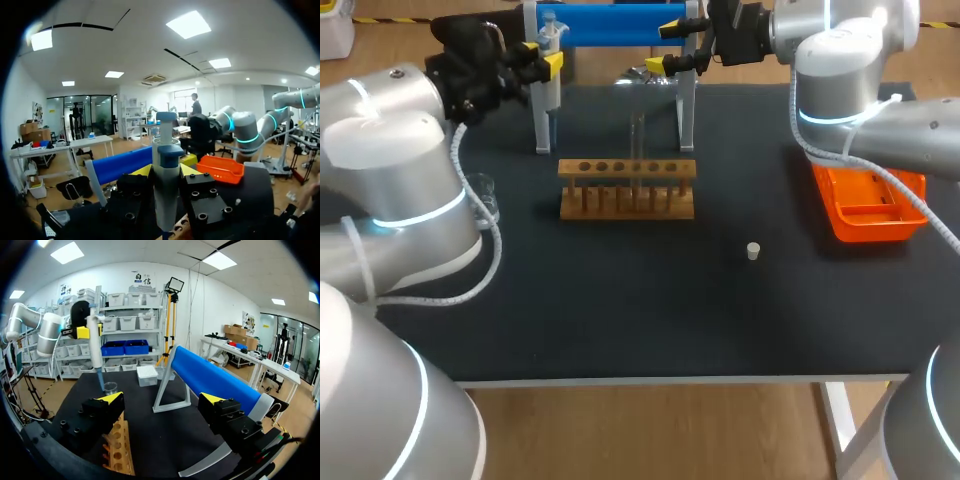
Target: Invert the test tube, pick up the pipette, mount the tip to pipette, aspirate from beaker and dispense into the tube, eject the tip, return the pipette, and cap with the stopper.
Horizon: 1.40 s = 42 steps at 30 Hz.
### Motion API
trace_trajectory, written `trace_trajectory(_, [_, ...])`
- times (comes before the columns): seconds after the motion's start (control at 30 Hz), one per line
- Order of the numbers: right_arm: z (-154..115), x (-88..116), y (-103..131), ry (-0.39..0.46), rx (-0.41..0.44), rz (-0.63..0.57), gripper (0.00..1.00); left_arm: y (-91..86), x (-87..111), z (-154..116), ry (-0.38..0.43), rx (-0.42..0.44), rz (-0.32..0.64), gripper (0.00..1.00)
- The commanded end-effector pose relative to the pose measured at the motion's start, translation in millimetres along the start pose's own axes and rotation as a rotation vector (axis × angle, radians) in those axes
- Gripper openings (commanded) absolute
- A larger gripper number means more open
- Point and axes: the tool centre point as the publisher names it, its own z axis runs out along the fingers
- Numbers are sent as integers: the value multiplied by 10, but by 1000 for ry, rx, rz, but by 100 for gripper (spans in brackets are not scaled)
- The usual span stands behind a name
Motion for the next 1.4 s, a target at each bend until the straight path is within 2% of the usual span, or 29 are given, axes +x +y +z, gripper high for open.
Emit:
trace_trajectory(0.03, [-8,5,5,-1,3,0,100,0,-76,204,-79,13,-11,0])
trace_trajectory(0.43, [-8,5,5,-1,3,0,100,44,-312,426,-197,-13,-42,0])
trace_trajectory(0.77, [-8,5,5,-1,3,0,100,53,-460,549,-335,-15,-48,0])
trace_trajectory(1.4, [-8,5,5,-1,3,0,100,101,-718,883,-440,-59,-71,0])
